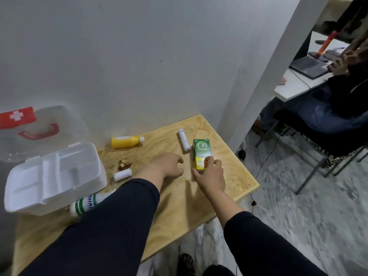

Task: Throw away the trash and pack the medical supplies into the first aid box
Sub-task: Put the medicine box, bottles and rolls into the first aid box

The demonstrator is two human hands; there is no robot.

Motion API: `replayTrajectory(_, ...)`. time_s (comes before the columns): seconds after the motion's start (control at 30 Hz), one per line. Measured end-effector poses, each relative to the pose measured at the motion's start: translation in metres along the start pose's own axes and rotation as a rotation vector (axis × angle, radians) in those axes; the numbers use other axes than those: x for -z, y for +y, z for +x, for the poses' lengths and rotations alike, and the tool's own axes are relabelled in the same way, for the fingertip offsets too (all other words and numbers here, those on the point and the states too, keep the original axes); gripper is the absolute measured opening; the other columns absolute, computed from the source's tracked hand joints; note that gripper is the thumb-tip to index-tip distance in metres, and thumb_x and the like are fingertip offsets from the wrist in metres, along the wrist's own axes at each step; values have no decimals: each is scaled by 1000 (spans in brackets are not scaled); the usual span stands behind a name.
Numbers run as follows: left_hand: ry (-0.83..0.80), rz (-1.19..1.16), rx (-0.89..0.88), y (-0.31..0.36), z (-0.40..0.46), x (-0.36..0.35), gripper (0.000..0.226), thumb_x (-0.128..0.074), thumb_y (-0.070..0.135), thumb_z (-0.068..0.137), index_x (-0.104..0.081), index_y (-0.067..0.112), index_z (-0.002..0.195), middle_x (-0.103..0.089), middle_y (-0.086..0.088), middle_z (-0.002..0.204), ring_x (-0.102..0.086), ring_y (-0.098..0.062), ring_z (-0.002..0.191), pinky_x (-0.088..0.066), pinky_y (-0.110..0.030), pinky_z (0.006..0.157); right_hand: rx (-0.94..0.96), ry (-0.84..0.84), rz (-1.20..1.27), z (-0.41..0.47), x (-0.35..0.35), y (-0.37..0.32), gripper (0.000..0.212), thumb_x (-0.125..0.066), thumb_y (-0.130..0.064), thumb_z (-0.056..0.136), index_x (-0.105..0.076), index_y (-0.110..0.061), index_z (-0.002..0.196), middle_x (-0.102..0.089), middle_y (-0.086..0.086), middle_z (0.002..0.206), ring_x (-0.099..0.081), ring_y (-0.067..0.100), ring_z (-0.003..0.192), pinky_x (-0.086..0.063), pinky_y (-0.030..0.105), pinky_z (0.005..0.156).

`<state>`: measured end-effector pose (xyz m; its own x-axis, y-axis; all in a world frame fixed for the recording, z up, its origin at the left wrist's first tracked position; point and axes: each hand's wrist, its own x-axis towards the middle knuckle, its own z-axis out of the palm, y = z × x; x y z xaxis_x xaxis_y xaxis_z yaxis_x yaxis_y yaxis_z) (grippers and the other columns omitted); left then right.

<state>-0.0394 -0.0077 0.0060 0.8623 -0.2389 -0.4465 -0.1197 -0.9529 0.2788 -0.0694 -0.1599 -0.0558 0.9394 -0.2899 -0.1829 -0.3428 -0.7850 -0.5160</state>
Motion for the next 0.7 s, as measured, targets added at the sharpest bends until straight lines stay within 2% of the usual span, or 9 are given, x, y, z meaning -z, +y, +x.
replayTrajectory(0.1, -10, -7, 26, 7, 11, -5, 47, -53, 35, 89, -53, 28, 136, -53, 0, 140, -50, -22, 128, -46, -37, 100, 15, 41, 61, 7, -2, 11, 44, -63, -39, 80, -45, -19, 116, -45, 7, 117, -52, 29, 107, -51, 39, 78)
replayTrajectory(0.23, -10, -21, 55, 11, 15, -2, 47, -53, 34, 90, -52, 27, 136, -55, -1, 138, -53, -23, 124, -47, -38, 99, 101, 133, 83, 23, 19, 25, 45, -64, -27, 80, -49, -16, 121, -48, 7, 121, -51, 26, 108, -47, 37, 84)
replayTrajectory(0.33, 35, -65, 67, 19, 11, 12, 45, -53, 34, 90, -54, 27, 134, -57, -2, 134, -57, -24, 118, -49, -37, 96, 215, 194, 112, 41, 46, 20, 45, -65, -25, 78, -53, -16, 120, -47, 6, 120, -56, 25, 100, -48, 34, 81)
replayTrajectory(0.4, 83, -84, 65, 22, 8, 25, 41, -53, 34, 89, -58, 26, 129, -61, -2, 129, -58, -24, 113, -49, -37, 94, 306, 180, 134, 50, 63, 6, 45, -66, -23, 77, -54, -17, 119, -46, 6, 118, -58, 25, 94, -51, 34, 80)
replayTrajectory(0.47, 117, -109, 74, 18, 3, 39, 38, -53, 33, 89, -61, 24, 126, -63, -2, 124, -60, -24, 105, -50, -35, 90, 406, 137, 151, 57, 76, -12, 46, -67, -21, 75, -56, -17, 120, -47, 8, 118, -57, 26, 98, -52, 37, 86)
replayTrajectory(0.6, 201, -185, 152, -10, -15, 60, 45, -55, 34, 89, -55, 25, 133, -57, 0, 137, -55, -22, 122, -44, -30, 97, 576, 55, 125, 58, 89, -53, 50, -69, -19, 75, -57, -17, 124, -51, 9, 122, -54, 25, 107, -48, 33, 87)
replayTrajectory(0.7, 266, -227, 234, -40, -43, 66, 45, -56, 33, 91, -55, 23, 134, -56, -2, 138, -52, -24, 125, -42, -31, 101, 699, -26, 89, 51, 85, -88, 52, -71, -19, 75, -58, -16, 124, -52, 8, 121, -54, 25, 107, -44, 27, 85)
